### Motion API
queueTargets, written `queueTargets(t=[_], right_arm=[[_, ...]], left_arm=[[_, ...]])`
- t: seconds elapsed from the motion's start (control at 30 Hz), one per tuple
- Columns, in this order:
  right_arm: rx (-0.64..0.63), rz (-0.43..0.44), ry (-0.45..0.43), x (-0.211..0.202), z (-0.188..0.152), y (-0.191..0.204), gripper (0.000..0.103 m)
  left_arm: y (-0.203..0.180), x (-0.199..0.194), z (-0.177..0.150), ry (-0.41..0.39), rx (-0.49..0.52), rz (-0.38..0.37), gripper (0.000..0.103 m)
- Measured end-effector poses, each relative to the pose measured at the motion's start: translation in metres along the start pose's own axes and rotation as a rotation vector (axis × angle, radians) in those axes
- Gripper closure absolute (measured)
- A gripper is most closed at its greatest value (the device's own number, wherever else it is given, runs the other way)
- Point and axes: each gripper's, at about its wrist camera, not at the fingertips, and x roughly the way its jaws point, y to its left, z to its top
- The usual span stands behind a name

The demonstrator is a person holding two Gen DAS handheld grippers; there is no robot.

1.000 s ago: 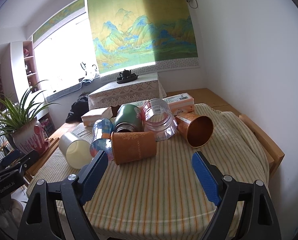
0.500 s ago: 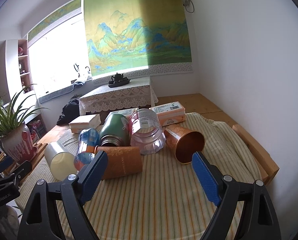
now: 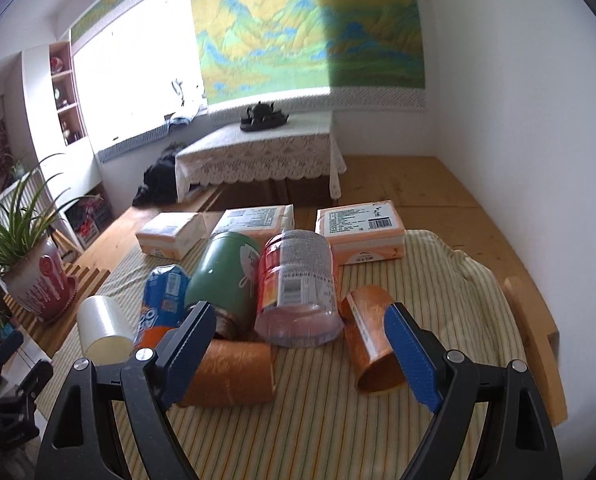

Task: Flip cup upside down
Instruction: 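Move the right gripper to the red snack tub and close on it, then lift the red tub with the right gripper toward the left gripper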

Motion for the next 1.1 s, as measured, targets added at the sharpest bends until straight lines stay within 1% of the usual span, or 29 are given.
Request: queueTargets(t=[0.03,0.13,0.27,0.37,0.5,0.63,0.67,0.73,0.87,1.1], right_arm=[[-0.004,0.005,0.025,0.006,0.005,-0.002,0.020],[-0.003,0.052,0.154,0.036,0.026,-0.007,0.020],[0.024,0.078,0.277,0.075,0.043,-0.008,0.020],[0.031,0.127,0.384,0.102,0.048,-0.009,0.020],[0.030,0.128,0.471,0.131,0.049,-0.009,0.020],[0.003,0.125,0.520,0.147,0.046,-0.008,0.021],[0.000,0.120,0.527,0.149,0.045,-0.009,0.025],[0.001,0.128,0.530,0.151,0.046,-0.010,0.025],[-0.024,0.114,0.524,0.150,0.047,-0.008,0.026],[-0.043,0.093,0.483,0.140,0.057,-0.005,0.027]], left_arm=[[0.002,0.001,0.000,0.003,-0.002,0.003,0.001],[0.010,0.004,0.001,0.009,-0.015,0.008,0.001],[0.017,0.007,0.003,0.005,-0.026,0.015,0.001],[0.023,0.009,0.002,0.010,-0.029,0.017,0.001],[0.025,0.013,0.001,0.020,-0.029,0.019,0.001],[0.026,0.016,0.000,0.027,-0.028,0.015,0.001],[0.026,0.017,0.000,0.028,-0.027,0.015,0.001],[0.026,0.019,0.000,0.030,-0.025,0.015,0.001],[0.026,0.023,-0.001,0.036,-0.028,0.011,0.001],[0.025,0.024,-0.002,0.036,-0.027,0.005,0.001]])
